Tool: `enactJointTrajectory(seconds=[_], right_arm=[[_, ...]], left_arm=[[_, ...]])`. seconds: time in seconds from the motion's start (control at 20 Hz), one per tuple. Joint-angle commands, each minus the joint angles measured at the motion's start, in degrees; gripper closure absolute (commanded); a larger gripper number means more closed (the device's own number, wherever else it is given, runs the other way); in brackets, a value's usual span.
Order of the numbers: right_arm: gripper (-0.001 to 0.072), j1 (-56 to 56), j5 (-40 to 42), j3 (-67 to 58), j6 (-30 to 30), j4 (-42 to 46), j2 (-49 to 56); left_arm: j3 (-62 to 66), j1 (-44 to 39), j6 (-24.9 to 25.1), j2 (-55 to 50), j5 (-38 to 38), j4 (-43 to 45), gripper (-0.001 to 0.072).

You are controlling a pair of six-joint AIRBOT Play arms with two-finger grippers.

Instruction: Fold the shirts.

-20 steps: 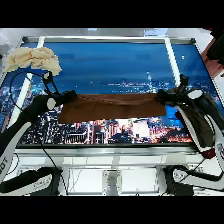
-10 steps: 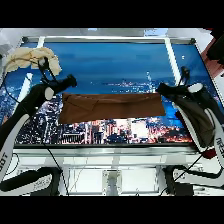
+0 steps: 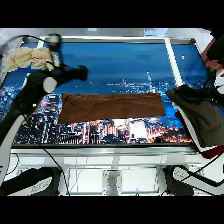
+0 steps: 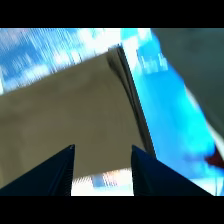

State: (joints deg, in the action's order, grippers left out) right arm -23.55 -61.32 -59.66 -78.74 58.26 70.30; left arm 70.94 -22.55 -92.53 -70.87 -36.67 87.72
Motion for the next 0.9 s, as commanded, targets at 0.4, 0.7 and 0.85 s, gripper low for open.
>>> enactJointTrajectory(seconds=[0.4,0.7,0.85], right_arm=[[0.0251,-1.7,15.5,19.5,6.0,-14.0,0.2],[0.0251,-0.2,15.8,13.2,13.4,-20.7,12.2],[0.0251,0.7,14.2,6.2,14.1,-20.6,17.2]], left_arm=[[27.5,-8.5,8.9,-30.6,-27.8,-15.9,0.0007],[30.9,-10.1,11.9,-35.1,-30.7,-19.3,0.0007],[30.9,-10.5,11.9,-35.1,-30.3,-19.2,0.0007]])
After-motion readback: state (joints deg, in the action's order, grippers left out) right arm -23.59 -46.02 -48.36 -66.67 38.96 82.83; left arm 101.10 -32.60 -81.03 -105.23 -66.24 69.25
